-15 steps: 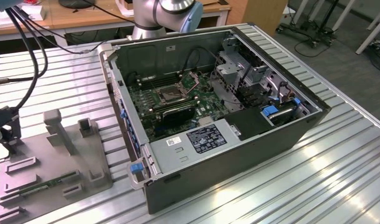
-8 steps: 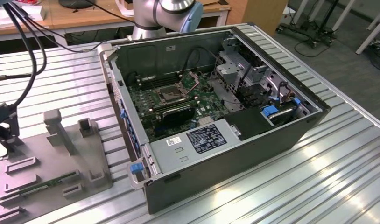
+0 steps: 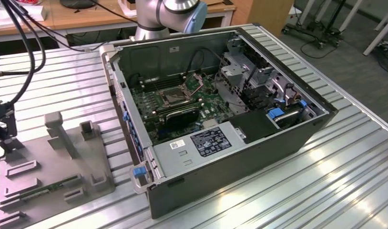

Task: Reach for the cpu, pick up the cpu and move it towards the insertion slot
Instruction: 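Pick up the cpu and move it towards the insertion slot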

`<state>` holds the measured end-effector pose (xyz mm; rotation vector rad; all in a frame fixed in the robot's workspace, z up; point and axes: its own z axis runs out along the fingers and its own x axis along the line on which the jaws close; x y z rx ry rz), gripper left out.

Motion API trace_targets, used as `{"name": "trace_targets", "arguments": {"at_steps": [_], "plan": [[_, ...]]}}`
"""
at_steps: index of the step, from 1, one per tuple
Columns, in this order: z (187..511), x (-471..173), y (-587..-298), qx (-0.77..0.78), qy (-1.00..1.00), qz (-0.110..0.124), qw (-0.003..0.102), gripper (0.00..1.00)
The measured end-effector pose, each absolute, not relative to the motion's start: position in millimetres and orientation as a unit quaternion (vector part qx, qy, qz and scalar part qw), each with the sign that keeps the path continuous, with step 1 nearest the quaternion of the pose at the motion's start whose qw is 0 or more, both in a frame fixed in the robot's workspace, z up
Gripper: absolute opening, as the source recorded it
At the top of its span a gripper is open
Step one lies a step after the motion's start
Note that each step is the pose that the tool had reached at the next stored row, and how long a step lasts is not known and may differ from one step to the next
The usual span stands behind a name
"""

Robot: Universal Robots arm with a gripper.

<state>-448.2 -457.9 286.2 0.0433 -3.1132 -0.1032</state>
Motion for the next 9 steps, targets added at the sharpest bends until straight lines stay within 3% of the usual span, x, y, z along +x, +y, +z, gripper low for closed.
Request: {"name": "trace_targets", "arguments": {"at_steps": [9], "plan": [[301,-448,-458,0.014,-0.999,-0.033,0.013,0.55]]}}
